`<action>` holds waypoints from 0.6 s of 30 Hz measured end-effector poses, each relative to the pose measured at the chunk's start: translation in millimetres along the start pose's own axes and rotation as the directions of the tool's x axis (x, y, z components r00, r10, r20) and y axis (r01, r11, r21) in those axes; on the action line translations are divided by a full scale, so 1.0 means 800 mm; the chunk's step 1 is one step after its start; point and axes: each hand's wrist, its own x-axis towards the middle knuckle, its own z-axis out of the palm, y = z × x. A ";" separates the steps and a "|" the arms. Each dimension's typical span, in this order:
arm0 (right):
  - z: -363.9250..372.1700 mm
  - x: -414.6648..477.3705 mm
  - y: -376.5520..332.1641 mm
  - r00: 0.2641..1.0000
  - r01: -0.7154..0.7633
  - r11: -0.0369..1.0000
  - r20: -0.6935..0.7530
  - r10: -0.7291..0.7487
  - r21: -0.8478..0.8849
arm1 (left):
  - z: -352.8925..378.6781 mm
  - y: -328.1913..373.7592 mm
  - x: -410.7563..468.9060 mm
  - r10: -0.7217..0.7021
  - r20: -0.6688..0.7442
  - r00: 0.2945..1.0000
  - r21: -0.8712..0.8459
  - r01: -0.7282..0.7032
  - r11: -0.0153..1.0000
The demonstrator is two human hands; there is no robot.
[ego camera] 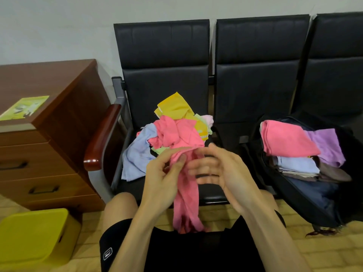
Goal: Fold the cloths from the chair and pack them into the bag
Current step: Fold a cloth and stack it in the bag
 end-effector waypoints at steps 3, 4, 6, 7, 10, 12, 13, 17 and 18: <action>-0.010 0.015 0.011 0.996 0.094 0.982 0.027 -0.091 -0.167 | -0.011 0.001 0.021 -0.067 0.053 0.996 -0.016 0.068 0.998; -0.014 0.020 0.014 0.992 0.096 0.974 0.095 -0.077 -0.206 | -0.014 0.003 0.028 -0.076 0.087 0.993 -0.028 0.079 0.996; -0.022 0.031 0.017 0.979 0.061 0.969 0.203 -0.012 -0.238 | -0.020 0.005 0.043 -0.092 0.139 0.986 -0.052 0.100 0.994; -0.025 0.035 0.016 0.974 0.035 0.967 0.227 0.024 -0.251 | -0.023 0.007 0.049 -0.095 0.159 0.983 -0.054 0.104 0.993; -0.039 0.054 0.022 0.960 -0.051 0.936 0.242 0.142 -0.349 | -0.031 0.012 0.068 -0.102 0.225 0.969 -0.045 0.115 0.992; -0.047 0.067 0.035 0.948 -0.091 0.880 0.229 0.219 -0.466 | -0.035 0.012 0.081 -0.093 0.251 0.964 -0.031 0.104 0.994; -0.050 0.072 0.043 0.946 -0.104 0.852 0.214 0.244 -0.513 | -0.037 0.014 0.085 -0.081 0.247 0.966 -0.024 0.090 0.996; -0.070 0.095 0.049 0.990 -0.041 0.808 0.084 0.112 -0.587 | -0.051 0.011 0.100 -0.094 0.218 0.971 -0.006 0.097 0.995; -0.076 0.100 0.039 0.994 0.022 0.816 0.103 0.046 -0.578 | -0.055 0.011 0.103 -0.090 0.217 0.972 0.003 0.091 0.996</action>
